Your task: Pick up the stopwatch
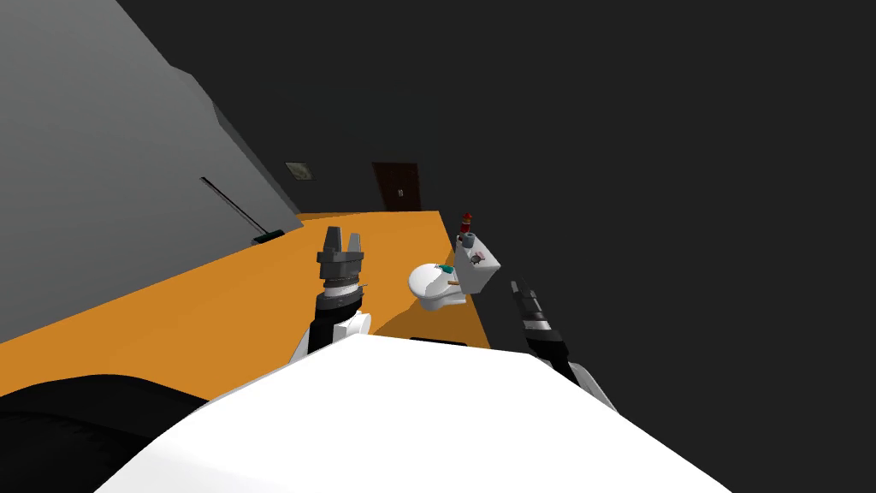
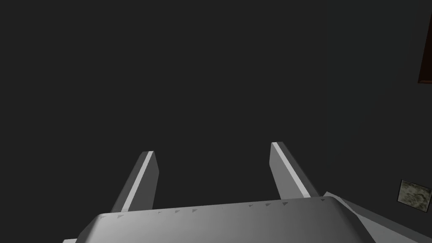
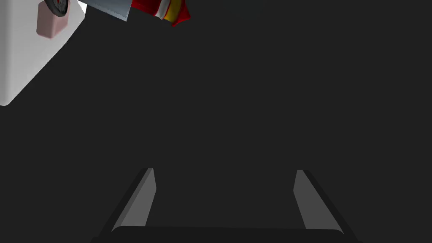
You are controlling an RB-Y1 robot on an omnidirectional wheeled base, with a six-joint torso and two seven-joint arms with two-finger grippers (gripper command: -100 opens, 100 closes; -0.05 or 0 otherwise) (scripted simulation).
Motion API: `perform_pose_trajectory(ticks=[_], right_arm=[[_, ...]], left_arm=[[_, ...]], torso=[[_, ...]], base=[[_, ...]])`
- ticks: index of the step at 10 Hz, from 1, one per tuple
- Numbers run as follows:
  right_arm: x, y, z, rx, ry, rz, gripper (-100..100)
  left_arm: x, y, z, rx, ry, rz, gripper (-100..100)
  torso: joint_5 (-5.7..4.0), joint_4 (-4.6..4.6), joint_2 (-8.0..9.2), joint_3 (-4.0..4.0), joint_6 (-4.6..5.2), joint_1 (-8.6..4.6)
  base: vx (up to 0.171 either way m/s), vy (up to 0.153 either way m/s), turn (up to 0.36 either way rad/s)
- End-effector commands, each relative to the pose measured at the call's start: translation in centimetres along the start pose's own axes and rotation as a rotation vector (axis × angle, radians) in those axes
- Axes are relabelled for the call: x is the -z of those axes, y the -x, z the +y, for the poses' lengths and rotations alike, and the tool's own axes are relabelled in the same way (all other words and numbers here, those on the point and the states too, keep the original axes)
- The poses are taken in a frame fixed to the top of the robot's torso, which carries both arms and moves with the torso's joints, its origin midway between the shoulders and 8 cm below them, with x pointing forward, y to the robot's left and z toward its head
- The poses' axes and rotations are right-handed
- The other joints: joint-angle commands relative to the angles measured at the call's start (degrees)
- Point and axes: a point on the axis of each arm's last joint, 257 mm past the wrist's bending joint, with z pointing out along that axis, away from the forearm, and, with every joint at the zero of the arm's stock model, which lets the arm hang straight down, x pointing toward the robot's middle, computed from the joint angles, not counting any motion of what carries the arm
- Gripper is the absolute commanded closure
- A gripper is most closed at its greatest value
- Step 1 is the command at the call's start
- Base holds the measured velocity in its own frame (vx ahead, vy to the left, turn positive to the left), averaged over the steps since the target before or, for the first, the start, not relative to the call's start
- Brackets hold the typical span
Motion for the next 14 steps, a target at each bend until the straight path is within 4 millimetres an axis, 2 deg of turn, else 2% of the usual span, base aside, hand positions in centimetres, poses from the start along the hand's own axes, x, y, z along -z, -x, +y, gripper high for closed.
perform_pose_trajectory(ticks=[1, 2, 4, 5, 6, 7, 8, 9, 10, 12, 14], right_arm=[[1.5, -0.3, -2.4, 0.043, -0.05, 0.039, -100], [1.7, -0.4, -2.8, 0.042, -0.059, 0.04, -100], [4.0, -0.4, -6.1, 0.12, -0.134, 0.11, -100], [4.5, -0.5, -7.1, 0.119, -0.156, 0.112, -100], [5.8, -0.4, -8.6, 0.158, -0.193, 0.148, -100], [6.2, -0.4, -9.2, 0.157, -0.206, 0.15, -100], [7.6, -0.2, -10.8, 0.195, -0.244, 0.187, -100], [8.0, -0.2, -11.3, 0.194, -0.257, 0.188, -100], [9.6, 0.2, -12.8, 0.232, -0.296, 0.225, -100], [9.9, 0.2, -13.3, 0.231, -0.309, 0.226, -100], [13.7, 1.3, -16.6, 0.305, -0.4, 0.304, -100]], left_arm=[[0.0, 0.0, 0.0, 0.0, 0.0, 0.0, 0], [0.0, 0.0, 0.0, 0.0, 0.0, 0.0, 0], [0.0, 0.0, 0.0, 0.0, 0.0, 0.0, 0], [0.0, 0.0, 0.0, 0.0, 0.0, 0.0, 0], [0.0, 0.0, 0.0, 0.0, 0.0, 0.0, 0], [0.0, 0.0, 0.0, 0.0, 0.0, 0.0, 0], [0.0, 0.0, 0.0, 0.0, 0.0, 0.0, 0], [0.0, 0.0, 0.0, 0.0, 0.0, 0.0, 0], [0.0, 0.0, 0.0, 0.0, 0.0, 0.0, 0], [0.0, 0.0, 0.0, 0.0, 0.0, 0.0, 0], [0.0, 0.0, 0.0, 0.0, 0.0, 0.0, 0]], torso=[[0.0, 0.0, 0.0, 0.0, 0.0, 0.0], [-0.01, 0.0, 0.03, 0.01, -0.02, 0.06], [0.02, 0.0, -0.02, -0.01, -0.02, 0.21], [0.11, 0.01, 0.07, 0.04, -0.01, 0.54], [0.08, 0.01, 0.01, 0.01, 0.0, 0.35], [0.06, 0.0, -0.02, -0.01, -0.02, 0.27], [0.03, 0.0, 0.0, 0.0, 0.0, 0.1], [0.02, 0.0, -0.01, -0.01, -0.01, 0.15], [0.03, 0.0, -0.01, -0.01, 0.01, 0.11], [0.03, 0.01, 0.03, 0.01, 0.01, 0.1], [-0.04, 0.0, -0.03, -0.01, -0.02, -0.14]], base=[[-0.02, 0.136, 0.113], [-0.011, 0.124, 0.052], [-0.014, 0.236, 0.147], [-0.003, 0.202, 0.046], [0.01, 0.183, 0.132], [-0.004, 0.141, 0.067], [0.006, 0.162, 0.121], [0.008, 0.151, 0.064], [0.003, 0.191, 0.155], [0.001, 0.098, 0.008], [0.026, 0.156, 0.187]])
